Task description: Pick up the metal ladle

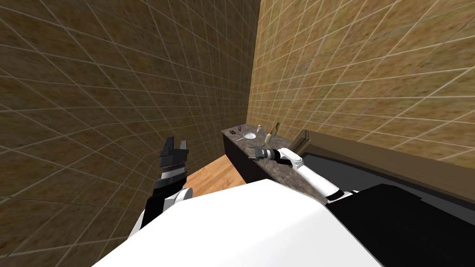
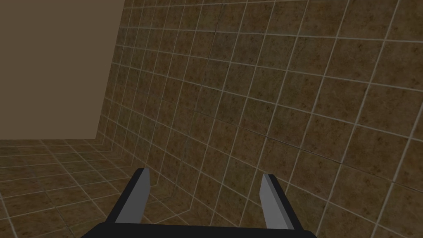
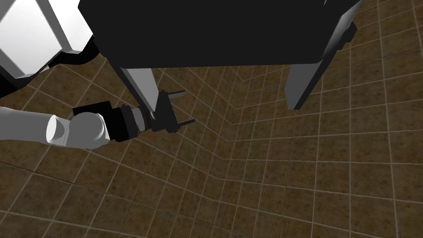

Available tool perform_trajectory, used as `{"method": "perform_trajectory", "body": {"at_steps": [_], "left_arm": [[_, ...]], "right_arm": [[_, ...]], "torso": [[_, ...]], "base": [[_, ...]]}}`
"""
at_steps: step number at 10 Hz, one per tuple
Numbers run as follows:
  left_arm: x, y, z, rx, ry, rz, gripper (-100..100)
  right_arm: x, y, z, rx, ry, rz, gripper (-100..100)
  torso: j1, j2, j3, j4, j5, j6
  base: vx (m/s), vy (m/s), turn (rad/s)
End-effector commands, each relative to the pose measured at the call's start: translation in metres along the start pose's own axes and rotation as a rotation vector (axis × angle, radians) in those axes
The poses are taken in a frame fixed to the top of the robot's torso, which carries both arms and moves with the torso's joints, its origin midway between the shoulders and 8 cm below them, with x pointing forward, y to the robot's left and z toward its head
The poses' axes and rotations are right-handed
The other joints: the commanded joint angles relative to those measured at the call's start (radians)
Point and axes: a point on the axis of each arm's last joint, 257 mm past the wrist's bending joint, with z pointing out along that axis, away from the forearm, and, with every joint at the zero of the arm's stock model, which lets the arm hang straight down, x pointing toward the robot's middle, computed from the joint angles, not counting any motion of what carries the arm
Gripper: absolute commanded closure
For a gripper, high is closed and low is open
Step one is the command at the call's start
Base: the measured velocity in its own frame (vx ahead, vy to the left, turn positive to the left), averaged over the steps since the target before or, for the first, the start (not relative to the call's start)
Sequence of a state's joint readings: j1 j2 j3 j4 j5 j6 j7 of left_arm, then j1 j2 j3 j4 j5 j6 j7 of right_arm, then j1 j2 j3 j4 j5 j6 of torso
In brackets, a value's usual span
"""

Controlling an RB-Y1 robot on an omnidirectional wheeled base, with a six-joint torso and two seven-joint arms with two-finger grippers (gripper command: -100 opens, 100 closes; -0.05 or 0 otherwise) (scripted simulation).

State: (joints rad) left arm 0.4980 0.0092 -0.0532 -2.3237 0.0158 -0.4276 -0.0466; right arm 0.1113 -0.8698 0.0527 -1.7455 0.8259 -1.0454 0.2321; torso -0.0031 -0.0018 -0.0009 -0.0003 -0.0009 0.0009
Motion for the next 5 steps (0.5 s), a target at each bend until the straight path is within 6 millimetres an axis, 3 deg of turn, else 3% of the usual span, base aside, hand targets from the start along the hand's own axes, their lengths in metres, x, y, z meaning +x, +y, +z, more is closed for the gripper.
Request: {"method": "perform_trajectory", "body": {"at_steps": [1, 5], "left_arm": [[0.0, 0.0, 0.0, 0.0, 0.0, 0.0, 0], [0.0, 0.0, 0.0, 0.0, 0.0, 0.0, 0]], "right_arm": [[0.019, -0.002, -0.009, -0.041, 0.088, -0.051, -100], [0.059, -0.01, -0.034, -0.113, 0.273, -0.151, -100]], "torso": [[0.0, 0.0, 0.0, 0.0, 0.0, 0.0], [0.0, -0.001, 0.0, 0.0, 0.0, 0.0]], "base": [[-0.011, -0.016, 0.146], [-0.004, -0.017, 0.079]]}}
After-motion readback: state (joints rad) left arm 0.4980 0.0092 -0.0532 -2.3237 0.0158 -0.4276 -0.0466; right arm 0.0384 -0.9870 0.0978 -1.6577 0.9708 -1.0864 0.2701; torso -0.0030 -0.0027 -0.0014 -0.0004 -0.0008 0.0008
